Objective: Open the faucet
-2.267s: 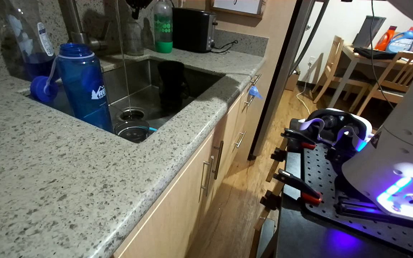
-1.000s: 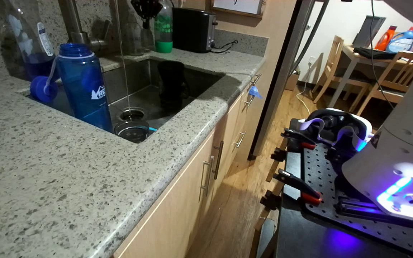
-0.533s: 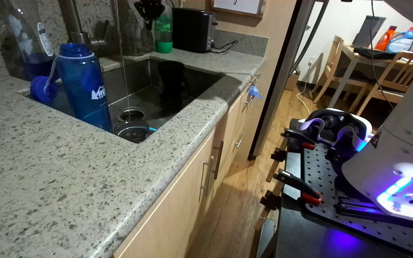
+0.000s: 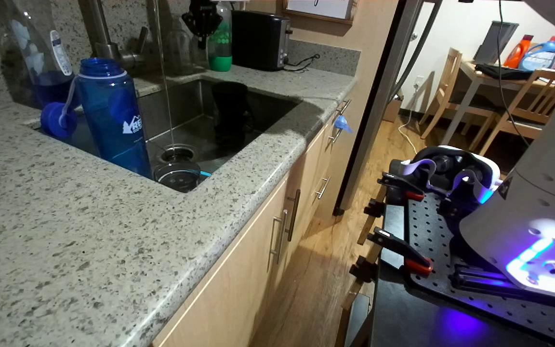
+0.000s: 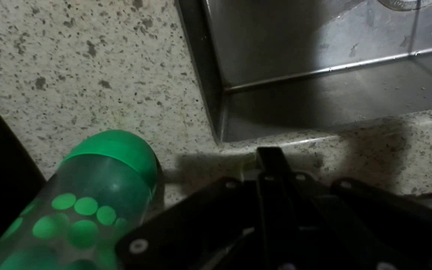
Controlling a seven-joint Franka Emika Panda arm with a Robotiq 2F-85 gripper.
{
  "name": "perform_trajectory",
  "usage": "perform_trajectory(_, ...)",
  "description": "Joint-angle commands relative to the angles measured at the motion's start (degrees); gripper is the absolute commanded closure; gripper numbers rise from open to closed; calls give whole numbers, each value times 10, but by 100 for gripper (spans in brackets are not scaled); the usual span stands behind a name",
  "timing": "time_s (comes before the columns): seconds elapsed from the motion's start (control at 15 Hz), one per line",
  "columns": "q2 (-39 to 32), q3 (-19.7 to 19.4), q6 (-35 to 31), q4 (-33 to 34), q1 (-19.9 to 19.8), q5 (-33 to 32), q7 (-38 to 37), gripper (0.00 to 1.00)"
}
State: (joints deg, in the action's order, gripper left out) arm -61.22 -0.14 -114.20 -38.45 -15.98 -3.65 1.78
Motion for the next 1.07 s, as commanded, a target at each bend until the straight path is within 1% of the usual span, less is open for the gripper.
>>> perform_trajectory(0.0,65,0,-33,-113,-2,-9,26,99)
perform_trajectory(0.53,159,3,-122,-288,-12,-7,48,99)
perform_trajectory(0.93,245,2,-178,-423,-25,-7,53,99)
perform_trajectory(1.0,259,-19,-182,-443,-12,9,60,99)
